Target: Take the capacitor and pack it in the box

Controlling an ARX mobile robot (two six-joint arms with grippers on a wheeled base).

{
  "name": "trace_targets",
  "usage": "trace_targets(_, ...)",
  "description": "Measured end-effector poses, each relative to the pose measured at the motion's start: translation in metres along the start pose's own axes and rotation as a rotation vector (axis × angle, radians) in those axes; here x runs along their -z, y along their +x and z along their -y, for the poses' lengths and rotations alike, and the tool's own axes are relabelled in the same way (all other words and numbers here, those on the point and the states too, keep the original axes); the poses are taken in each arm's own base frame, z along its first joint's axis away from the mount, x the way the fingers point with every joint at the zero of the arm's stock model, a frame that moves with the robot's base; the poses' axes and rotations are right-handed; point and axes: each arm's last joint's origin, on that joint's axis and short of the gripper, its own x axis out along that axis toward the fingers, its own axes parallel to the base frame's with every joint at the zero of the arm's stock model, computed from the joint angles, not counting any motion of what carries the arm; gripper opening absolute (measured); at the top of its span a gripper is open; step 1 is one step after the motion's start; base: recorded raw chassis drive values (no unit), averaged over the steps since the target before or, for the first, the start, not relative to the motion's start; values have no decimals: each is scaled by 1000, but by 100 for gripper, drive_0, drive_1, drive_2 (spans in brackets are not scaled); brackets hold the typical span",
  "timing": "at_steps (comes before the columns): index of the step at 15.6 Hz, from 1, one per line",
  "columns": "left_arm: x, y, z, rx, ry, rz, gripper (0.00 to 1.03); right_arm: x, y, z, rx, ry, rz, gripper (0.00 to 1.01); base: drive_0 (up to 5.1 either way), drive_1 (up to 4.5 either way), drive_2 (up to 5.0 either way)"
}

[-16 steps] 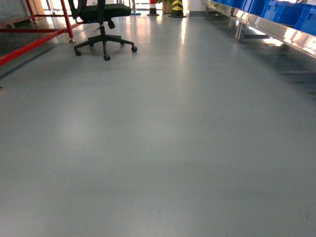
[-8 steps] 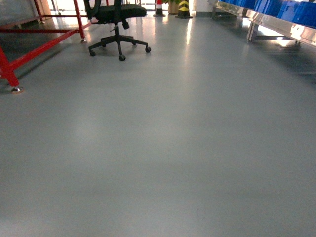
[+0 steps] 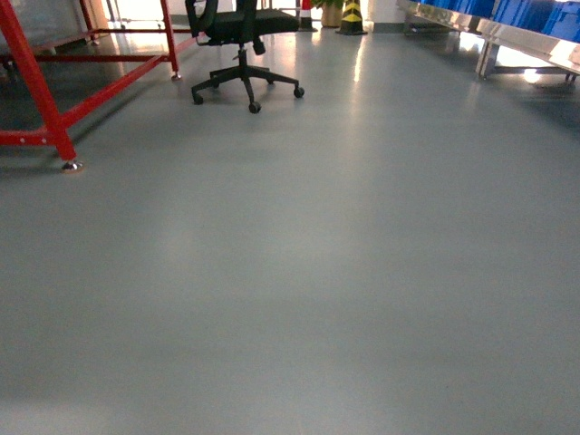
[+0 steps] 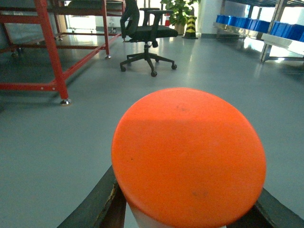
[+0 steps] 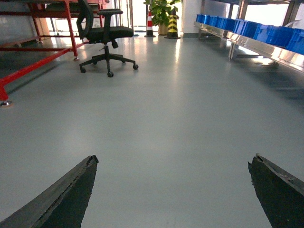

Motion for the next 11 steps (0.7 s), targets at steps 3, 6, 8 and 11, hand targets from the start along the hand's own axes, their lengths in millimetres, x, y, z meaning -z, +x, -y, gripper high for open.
trace_targets(3, 0, 0, 0, 0, 0, 1, 44, 0, 0, 0, 1, 0, -2, 98, -509, 237, 237)
trace_targets(6, 0, 0, 0, 0, 0, 0, 44, 0, 0, 0, 1, 0, 0, 98, -509, 237, 237)
trace_targets(8, 0, 0, 0, 0, 0, 3, 44, 0, 0, 0, 1, 0, 3, 98, -509, 237, 237)
trace_targets(11, 0, 0, 0, 0, 0, -1, 44, 0, 0, 0, 1, 0, -2, 98, -509, 237, 237)
